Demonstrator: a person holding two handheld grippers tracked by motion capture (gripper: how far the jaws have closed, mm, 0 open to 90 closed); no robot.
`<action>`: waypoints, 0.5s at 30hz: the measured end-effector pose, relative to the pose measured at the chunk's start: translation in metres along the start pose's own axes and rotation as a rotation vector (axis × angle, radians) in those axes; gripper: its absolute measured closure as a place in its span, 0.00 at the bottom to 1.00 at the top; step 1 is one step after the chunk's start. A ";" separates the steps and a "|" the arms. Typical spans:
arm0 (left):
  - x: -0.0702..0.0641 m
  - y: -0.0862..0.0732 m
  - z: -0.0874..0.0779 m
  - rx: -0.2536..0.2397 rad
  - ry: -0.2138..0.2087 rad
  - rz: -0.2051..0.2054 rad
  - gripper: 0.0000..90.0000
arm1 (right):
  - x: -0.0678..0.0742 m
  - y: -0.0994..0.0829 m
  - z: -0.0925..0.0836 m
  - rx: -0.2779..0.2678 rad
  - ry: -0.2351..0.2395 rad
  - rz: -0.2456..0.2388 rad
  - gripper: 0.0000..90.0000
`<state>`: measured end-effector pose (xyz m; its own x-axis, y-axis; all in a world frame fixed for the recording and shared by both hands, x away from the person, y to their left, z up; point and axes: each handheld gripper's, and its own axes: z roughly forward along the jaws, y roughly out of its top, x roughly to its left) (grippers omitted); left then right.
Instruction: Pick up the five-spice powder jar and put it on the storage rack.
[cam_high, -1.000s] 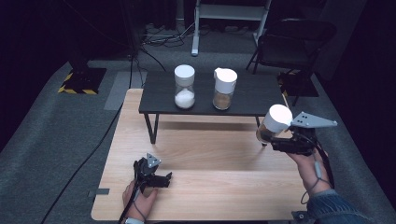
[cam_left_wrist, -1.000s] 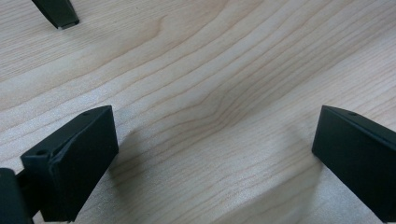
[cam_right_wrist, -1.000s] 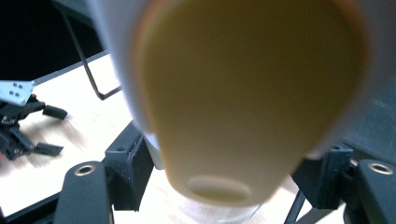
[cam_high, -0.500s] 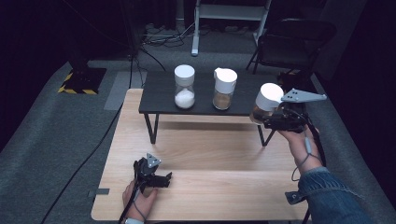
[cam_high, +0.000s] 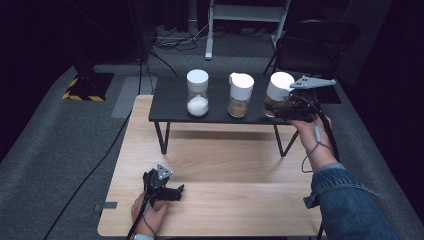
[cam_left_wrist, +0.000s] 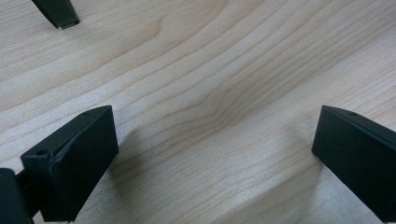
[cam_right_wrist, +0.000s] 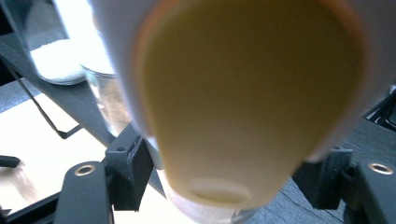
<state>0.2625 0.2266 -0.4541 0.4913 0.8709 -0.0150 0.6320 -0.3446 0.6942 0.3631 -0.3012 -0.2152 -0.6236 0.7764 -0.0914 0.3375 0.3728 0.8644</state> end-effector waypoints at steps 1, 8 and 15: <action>0.000 0.000 0.000 0.001 0.000 0.000 0.00 | -0.001 0.001 0.002 0.005 0.000 0.004 0.33; 0.000 0.000 0.000 0.000 0.000 0.000 0.00 | -0.010 0.001 0.019 0.028 -0.005 0.036 0.33; 0.000 0.000 0.000 0.000 0.000 -0.001 0.00 | -0.017 -0.004 0.029 0.054 0.011 0.067 0.33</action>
<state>0.2625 0.2265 -0.4541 0.4906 0.8713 -0.0155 0.6325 -0.3438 0.6940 0.3929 -0.3014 -0.2309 -0.6062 0.7948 -0.0285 0.4161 0.3475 0.8403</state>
